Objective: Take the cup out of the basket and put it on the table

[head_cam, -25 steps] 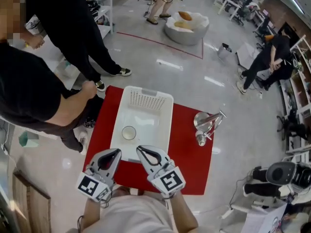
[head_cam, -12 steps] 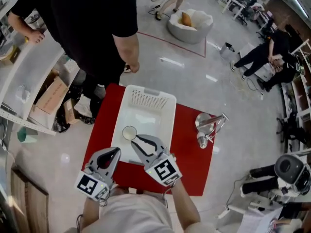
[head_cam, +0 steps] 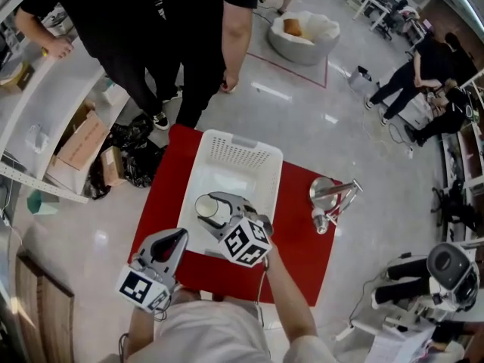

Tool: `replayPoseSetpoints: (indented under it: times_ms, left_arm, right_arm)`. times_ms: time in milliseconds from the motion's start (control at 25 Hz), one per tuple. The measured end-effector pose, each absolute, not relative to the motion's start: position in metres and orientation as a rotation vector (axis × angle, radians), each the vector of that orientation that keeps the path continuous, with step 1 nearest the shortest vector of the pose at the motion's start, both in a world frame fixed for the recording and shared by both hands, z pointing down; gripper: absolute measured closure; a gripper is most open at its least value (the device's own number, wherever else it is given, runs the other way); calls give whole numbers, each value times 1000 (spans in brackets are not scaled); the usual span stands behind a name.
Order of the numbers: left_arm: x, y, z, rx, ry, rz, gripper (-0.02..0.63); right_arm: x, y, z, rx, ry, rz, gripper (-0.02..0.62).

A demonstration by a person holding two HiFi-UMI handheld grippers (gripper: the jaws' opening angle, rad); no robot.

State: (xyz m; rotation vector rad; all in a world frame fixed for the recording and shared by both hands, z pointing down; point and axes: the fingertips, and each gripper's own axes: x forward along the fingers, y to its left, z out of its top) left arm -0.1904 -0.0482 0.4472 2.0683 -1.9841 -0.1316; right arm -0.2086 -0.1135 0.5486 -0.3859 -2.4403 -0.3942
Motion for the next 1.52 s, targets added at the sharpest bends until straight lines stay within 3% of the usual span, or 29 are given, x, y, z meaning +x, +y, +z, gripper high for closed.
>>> replayPoseSetpoints:
  times_ms: [760, 1520]
  left_arm:
    - [-205, -51, 461, 2020, -1996, -123, 595]
    - [-213, -44, 474, 1969, -2003, -89, 595]
  right_arm:
    - [-214, -121, 674, -628, -2024, -525, 184]
    - [-215, -126, 740, -682, -1854, -494, 164]
